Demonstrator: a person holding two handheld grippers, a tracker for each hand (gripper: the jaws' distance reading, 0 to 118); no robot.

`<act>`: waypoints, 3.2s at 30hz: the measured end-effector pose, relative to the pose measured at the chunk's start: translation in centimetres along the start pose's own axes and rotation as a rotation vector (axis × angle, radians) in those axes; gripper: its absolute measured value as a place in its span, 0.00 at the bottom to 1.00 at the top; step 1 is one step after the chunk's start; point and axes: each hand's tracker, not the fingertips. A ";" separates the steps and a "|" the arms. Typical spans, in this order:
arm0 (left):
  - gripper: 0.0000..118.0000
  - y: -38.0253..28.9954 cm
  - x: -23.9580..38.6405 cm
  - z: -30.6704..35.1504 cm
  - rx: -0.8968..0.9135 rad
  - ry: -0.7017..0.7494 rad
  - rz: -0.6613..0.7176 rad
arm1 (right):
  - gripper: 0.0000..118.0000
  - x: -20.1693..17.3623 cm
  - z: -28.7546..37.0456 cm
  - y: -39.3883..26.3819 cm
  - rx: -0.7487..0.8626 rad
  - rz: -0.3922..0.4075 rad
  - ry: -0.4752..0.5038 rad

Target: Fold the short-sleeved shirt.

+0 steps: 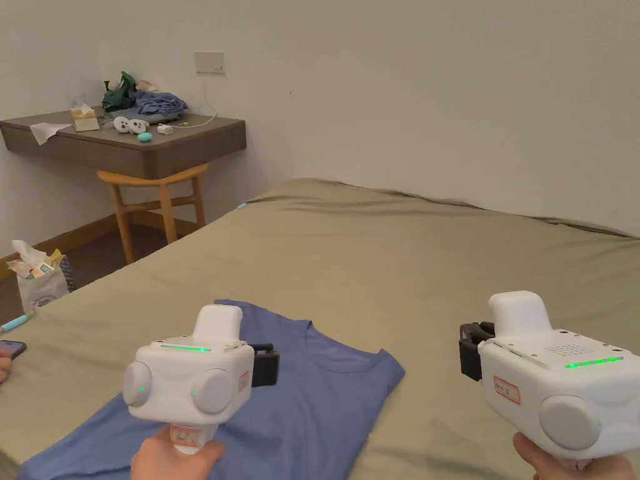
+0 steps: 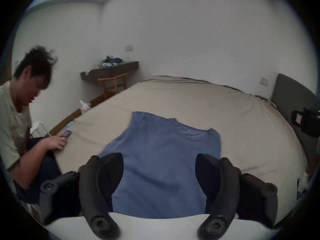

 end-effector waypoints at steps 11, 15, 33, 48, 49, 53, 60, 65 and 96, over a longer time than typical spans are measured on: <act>0.81 -3.8 13.5 -20.0 -0.327 -0.141 -0.151 | 0.02 10.5 -7.7 -3.6 -0.155 -0.050 -0.144; 0.74 -4.1 13.0 -20.6 -0.268 -0.154 -0.221 | 0.02 12.2 -9.3 -5.1 -0.177 -0.088 -0.124; 0.06 2.1 11.1 -13.2 -0.136 -0.350 0.166 | 0.02 20.0 4.5 -8.8 -0.051 -0.275 -0.182; 0.06 -3.2 50.4 -3.6 -0.282 -0.930 -0.413 | 0.02 27.9 32.1 -17.0 -0.065 -0.348 -0.759; 0.06 -4.9 52.8 -2.3 -0.299 -0.967 -0.469 | 0.02 28.3 33.0 -17.5 -0.062 -0.361 -0.774; 0.06 -11.7 59.8 3.0 -0.382 -1.117 -0.694 | 0.02 29.3 36.0 -19.2 -0.074 -0.384 -0.838; 0.56 -17.2 60.4 1.0 -0.537 -1.070 -0.731 | 0.02 30.2 36.6 -20.6 -0.087 -0.400 -0.843; 0.74 -13.5 55.7 -0.1 -0.517 -1.025 -0.552 | 0.02 29.1 34.3 -20.0 -0.062 -0.413 -0.768; 0.75 -5.4 12.4 -15.1 -0.524 -0.088 -0.028 | 0.02 21.4 20.4 -16.7 -0.187 -0.273 -0.449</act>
